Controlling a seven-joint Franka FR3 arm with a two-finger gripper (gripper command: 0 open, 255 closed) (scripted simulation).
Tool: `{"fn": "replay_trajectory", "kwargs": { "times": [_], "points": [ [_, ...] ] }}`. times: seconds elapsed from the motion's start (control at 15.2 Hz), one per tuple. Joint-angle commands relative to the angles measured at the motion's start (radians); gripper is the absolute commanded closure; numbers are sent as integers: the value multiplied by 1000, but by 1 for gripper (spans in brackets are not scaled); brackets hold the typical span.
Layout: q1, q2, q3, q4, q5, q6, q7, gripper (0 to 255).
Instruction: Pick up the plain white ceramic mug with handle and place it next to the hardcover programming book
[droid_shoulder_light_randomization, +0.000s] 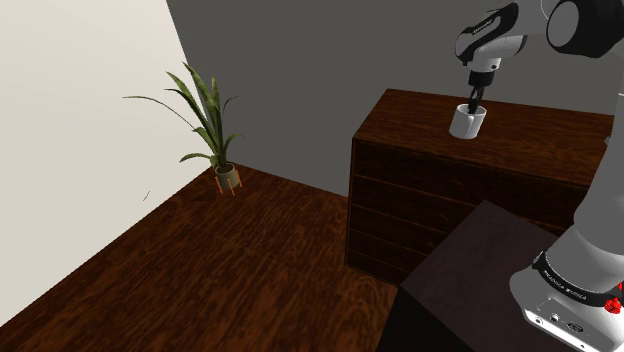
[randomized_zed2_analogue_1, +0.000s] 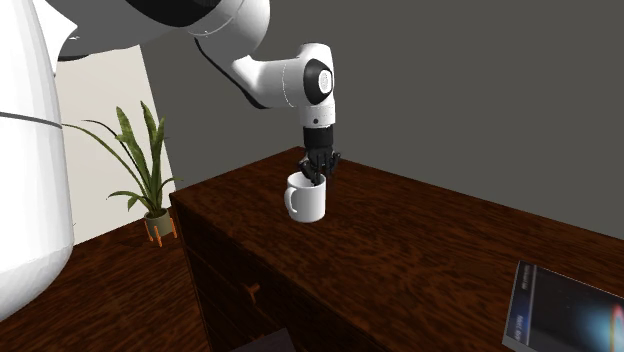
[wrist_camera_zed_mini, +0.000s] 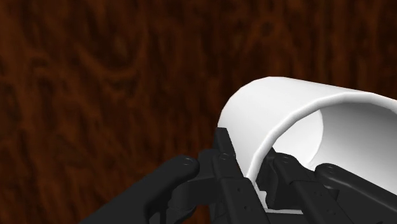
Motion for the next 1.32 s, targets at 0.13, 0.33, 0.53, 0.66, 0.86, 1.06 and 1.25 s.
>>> {"fn": "replay_trajectory", "kwargs": {
  "times": [0.13,0.33,0.53,0.66,0.86,1.06,1.25],
  "points": [
    [0,0,0,0,0,0,0,255],
    [0,0,0,0,0,0,0,255],
    [2,-11,-3,13,-6,-22,2,255],
    [3,-21,-6,27,-11,-45,4,255],
    [5,-35,-9,49,-19,-80,7,255],
    [6,-47,-12,74,-26,-116,9,255],
    [7,-57,-15,102,-31,-152,11,255]
  ]
}}
